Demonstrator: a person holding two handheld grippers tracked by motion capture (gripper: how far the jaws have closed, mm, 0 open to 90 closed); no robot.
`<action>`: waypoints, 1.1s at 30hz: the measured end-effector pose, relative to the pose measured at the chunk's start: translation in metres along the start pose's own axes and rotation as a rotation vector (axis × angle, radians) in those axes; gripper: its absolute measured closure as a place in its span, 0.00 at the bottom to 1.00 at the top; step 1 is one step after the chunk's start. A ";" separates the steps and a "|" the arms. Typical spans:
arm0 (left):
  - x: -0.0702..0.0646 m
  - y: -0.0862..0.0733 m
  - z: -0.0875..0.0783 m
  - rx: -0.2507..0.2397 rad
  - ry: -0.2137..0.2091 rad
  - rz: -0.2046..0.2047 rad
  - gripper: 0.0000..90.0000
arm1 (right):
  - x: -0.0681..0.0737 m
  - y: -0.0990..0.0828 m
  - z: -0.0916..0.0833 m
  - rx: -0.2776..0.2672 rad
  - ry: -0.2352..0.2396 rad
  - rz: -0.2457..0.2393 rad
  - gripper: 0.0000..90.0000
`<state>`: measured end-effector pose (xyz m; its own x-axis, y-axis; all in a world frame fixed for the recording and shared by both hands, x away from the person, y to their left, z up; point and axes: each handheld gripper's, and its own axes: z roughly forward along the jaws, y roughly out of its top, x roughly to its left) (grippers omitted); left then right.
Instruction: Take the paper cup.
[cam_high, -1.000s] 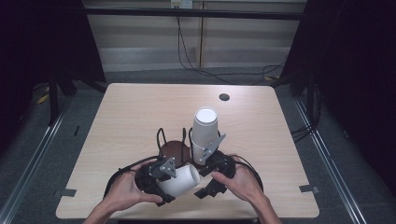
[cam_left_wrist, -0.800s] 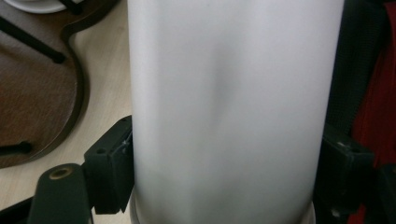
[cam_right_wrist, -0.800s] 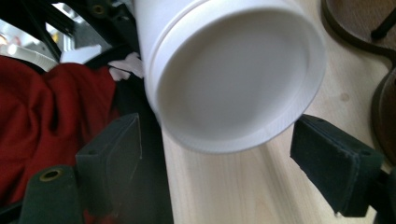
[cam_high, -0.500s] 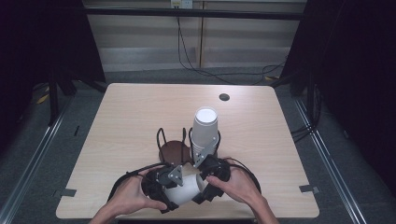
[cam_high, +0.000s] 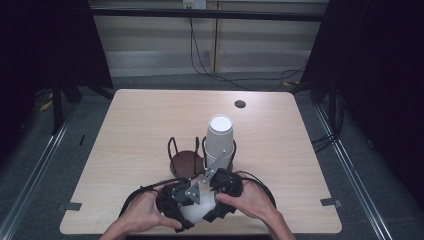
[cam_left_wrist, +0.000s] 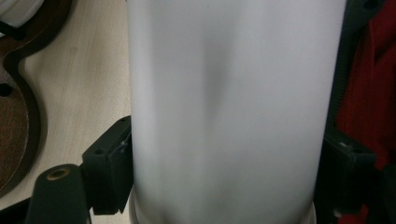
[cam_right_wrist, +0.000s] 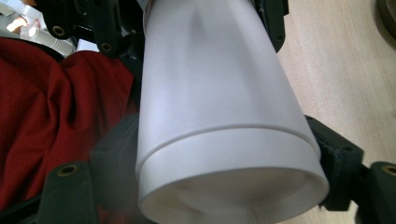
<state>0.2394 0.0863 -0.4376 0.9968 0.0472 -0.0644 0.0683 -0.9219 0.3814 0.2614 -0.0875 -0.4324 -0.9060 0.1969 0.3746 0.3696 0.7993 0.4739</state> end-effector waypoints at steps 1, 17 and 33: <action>0.000 0.000 0.000 0.000 0.000 0.000 0.22 | 0.000 0.000 0.000 0.000 0.000 0.000 0.26; 0.003 -0.002 -0.008 -0.092 -0.002 0.003 0.15 | -0.001 -0.003 -0.008 -0.032 0.015 0.004 0.27; 0.012 -0.015 -0.026 -0.262 -0.021 -0.011 0.15 | -0.001 -0.004 -0.015 -0.090 -0.002 -0.010 0.27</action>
<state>0.2516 0.1109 -0.4203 0.9951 0.0459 -0.0879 0.0900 -0.7899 0.6065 0.2638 -0.1000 -0.4226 -0.9102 0.1903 0.3679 0.3774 0.7470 0.5473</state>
